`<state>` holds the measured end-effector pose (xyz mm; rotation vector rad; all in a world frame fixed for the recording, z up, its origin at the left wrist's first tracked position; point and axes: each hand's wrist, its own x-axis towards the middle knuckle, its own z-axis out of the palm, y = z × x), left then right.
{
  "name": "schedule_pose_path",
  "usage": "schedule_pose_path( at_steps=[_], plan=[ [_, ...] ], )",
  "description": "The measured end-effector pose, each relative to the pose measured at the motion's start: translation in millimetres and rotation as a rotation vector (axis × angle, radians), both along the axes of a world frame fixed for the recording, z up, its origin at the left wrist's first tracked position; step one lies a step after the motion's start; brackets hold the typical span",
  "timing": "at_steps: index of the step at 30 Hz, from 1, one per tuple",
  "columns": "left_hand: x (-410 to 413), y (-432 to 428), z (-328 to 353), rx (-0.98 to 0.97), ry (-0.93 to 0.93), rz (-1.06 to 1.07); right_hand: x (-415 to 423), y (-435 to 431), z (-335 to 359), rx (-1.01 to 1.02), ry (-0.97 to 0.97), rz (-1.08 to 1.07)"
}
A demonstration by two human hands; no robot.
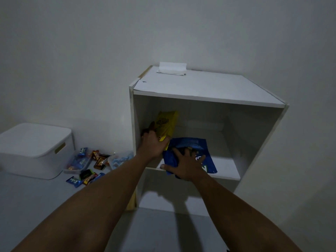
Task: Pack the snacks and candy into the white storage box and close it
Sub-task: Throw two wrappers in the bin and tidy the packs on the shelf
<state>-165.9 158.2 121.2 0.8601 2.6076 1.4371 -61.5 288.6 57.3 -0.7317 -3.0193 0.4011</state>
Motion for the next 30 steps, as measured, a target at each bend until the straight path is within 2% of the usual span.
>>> schedule_pose_path(
  at_steps=[7,14,19,25,30],
  plan=[
    [4,0,-1,0.02,-0.003,0.006,-2,-4,-13,0.163,0.096,0.061],
    [4,-2,0,-0.044,-0.061,0.012,-4,-8,-7,0.195,0.162,0.034],
    [-2,-1,-4,-0.01,-0.045,0.022,-6,-11,0,0.279,0.136,0.051],
    [-1,2,-5,0.003,-0.048,0.023,-9,1,7,0.344,0.221,0.029],
    [-2,3,-6,0.023,-0.043,0.032,-12,19,5,0.315,0.275,0.04]
  ],
)
